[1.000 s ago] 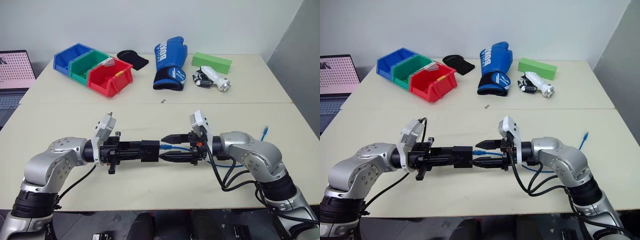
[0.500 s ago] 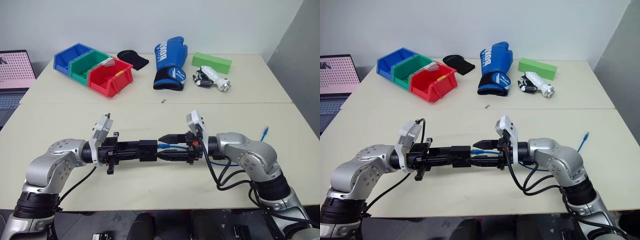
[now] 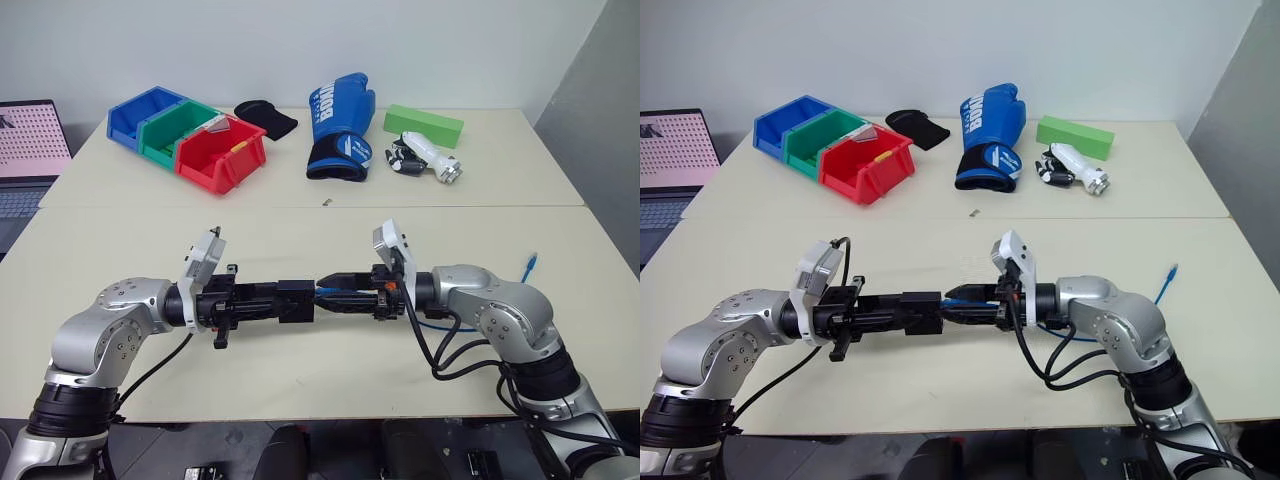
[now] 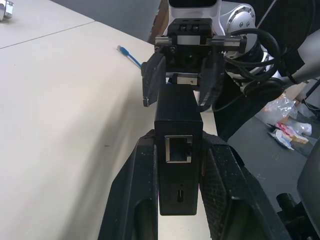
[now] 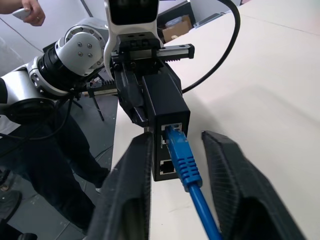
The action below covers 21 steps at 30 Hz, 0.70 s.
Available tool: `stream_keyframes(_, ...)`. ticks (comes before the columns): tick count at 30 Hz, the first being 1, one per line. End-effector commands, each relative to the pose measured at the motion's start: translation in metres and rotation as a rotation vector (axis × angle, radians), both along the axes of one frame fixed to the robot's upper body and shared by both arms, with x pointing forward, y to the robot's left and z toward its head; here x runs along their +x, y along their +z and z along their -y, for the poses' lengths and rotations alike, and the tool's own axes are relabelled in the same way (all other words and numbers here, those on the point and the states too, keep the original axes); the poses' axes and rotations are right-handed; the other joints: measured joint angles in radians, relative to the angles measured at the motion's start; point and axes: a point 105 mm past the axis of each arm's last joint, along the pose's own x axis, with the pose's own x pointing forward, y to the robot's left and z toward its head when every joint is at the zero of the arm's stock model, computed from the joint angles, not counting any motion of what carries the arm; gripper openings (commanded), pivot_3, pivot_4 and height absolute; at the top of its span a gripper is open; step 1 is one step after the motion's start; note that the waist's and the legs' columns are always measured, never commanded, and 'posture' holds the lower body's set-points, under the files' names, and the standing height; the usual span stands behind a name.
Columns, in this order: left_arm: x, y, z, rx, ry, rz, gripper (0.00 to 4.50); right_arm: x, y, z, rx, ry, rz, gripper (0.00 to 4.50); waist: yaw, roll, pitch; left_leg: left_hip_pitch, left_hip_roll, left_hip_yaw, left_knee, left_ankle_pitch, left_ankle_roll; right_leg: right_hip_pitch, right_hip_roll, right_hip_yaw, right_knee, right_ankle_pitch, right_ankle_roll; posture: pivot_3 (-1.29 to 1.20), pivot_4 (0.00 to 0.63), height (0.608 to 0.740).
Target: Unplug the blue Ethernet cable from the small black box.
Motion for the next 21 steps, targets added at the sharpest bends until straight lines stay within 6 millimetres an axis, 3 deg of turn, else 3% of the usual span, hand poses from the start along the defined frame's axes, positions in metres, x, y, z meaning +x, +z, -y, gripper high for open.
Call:
stream_keyframes(1,0.0,0.009,-0.002,-0.018,0.006,0.044,0.77,0.003,0.009,0.004,0.009,0.003,0.05,0.33,0.0,0.0,0.0,0.0,0.0,0.0,0.0,0.0,0.0,0.0,0.0,0.0,0.0,0.0,0.0,0.0,0.15,0.74)
stream_keyframes(3,0.0,0.009,-0.003,-0.019,0.006,0.045,0.77,0.003,0.008,0.006,0.005,0.009,0.054,0.11,0.0,0.0,0.0,0.0,0.0,0.0,0.0,0.0,0.0,0.0,0.0,0.0,0.0,0.0,0.0,0.0,0.15,0.74)
stream_keyframes(14,-0.007,0.005,-0.002,0.003,-0.022,0.04,0.77,0.005,0.008,0.01,-0.003,0.029,0.009,0.09,0.0,0.0,0.0,0.0,0.0,0.0,0.0,0.0,0.0,0.0,0.0,0.0,0.0,0.0,0.0,0.0,0.15,0.74)
stream_keyframes(21,-0.01,0.004,-0.019,0.023,0.054,0.048,0.77,0.015,-0.005,0.034,-0.068,-0.051,-0.017,0.09,0.001,0.0,0.0,0.0,0.0,0.0,0.0,0.0,0.0,0.0,0.0,0.0,0.0,0.0,0.0,0.0,0.15,0.74)
